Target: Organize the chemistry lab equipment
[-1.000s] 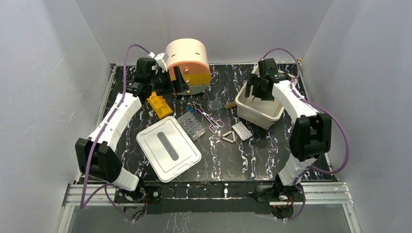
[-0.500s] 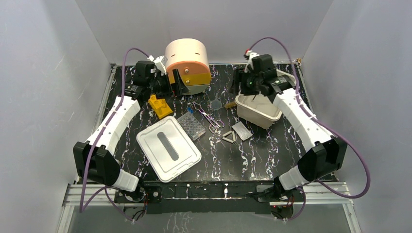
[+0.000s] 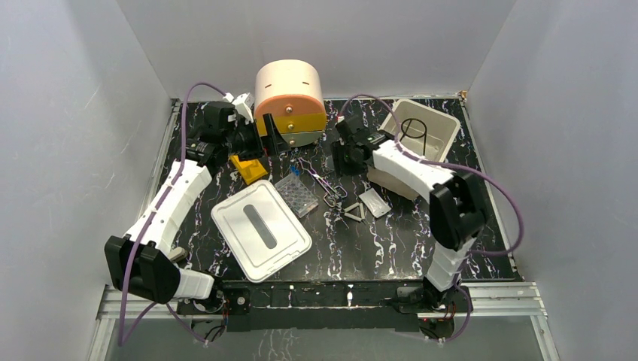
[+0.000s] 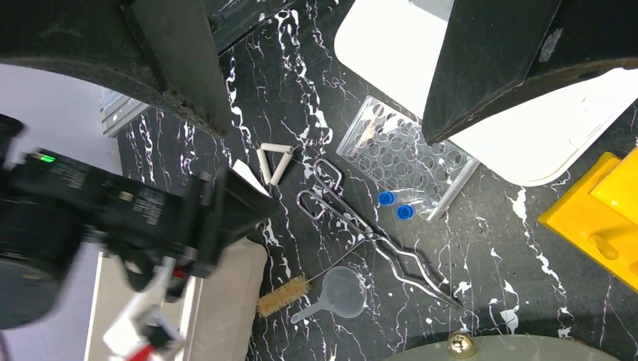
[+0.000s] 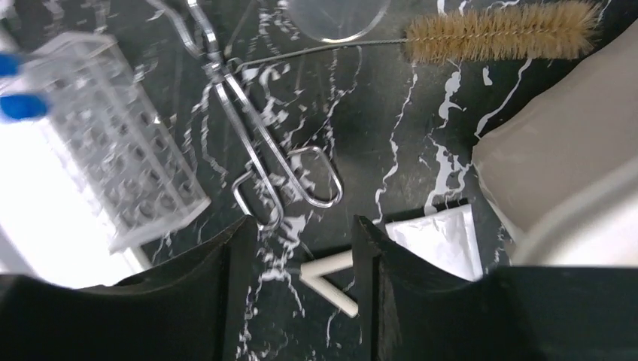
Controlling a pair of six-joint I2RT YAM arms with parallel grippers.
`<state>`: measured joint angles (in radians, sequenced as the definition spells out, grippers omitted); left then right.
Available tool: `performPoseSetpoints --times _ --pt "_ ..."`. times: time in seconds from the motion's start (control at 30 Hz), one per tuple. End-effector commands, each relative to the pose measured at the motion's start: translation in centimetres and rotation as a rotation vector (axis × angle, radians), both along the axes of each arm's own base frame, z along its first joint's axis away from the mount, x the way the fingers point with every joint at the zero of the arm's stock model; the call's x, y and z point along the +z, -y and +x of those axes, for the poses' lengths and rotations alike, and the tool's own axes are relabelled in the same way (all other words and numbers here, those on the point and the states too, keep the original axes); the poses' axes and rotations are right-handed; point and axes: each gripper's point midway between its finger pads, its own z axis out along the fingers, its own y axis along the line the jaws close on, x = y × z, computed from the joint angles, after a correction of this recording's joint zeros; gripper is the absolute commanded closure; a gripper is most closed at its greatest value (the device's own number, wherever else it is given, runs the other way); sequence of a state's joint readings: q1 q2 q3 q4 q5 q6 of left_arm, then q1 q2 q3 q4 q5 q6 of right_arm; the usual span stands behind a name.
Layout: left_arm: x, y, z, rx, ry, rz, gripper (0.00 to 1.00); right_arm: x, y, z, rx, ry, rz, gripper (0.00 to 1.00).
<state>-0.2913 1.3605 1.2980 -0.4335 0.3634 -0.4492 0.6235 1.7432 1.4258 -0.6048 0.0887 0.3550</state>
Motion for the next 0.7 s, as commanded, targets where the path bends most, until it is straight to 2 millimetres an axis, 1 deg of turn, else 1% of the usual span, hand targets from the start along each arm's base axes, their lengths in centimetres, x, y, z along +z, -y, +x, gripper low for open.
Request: performPoseSetpoints --times 0.0,0.03,0.1,0.2,0.3,0.37,0.47,0.57,0.67 --pt "0.9 -0.1 -1.3 -0.009 0.011 -0.007 0.02 -0.2 0.3 3.4 -0.134 0.069 -0.063 0.51" --pt "0.9 -0.2 -1.3 -0.007 0.012 -0.006 0.02 -0.7 0.5 3.8 -0.160 0.069 -0.077 0.53" --pt "0.9 -0.2 -1.3 -0.006 0.013 0.000 0.02 -1.4 0.9 4.5 -0.213 0.067 -0.110 0.54" --pt "0.8 -0.3 -1.3 -0.004 0.013 0.005 0.02 -2.6 1.0 5.1 -0.286 0.053 -0.128 0.52" --pt "0.7 -0.3 -1.2 -0.005 0.008 0.008 0.02 -3.6 -0.2 5.2 -0.310 0.033 -0.076 0.48" --pt "0.6 -0.3 -1.1 -0.009 0.006 0.011 0.02 -4.2 -1.1 5.3 -0.332 0.020 -0.036 0.44" --pt "0.5 -0.3 -1.0 -0.011 0.003 0.015 0.02 -5.2 -1.7 5.6 -0.387 0.002 -0.015 0.37" --pt "0.4 -0.3 -0.9 -0.013 0.000 0.019 0.02 -6.0 -2.0 5.9 -0.445 0.019 -0.040 0.23" --pt "0.3 -0.3 -1.0 -0.018 -0.004 0.027 0.02 -7.0 -2.3 6.6 -0.480 0.028 -0.059 0.21"
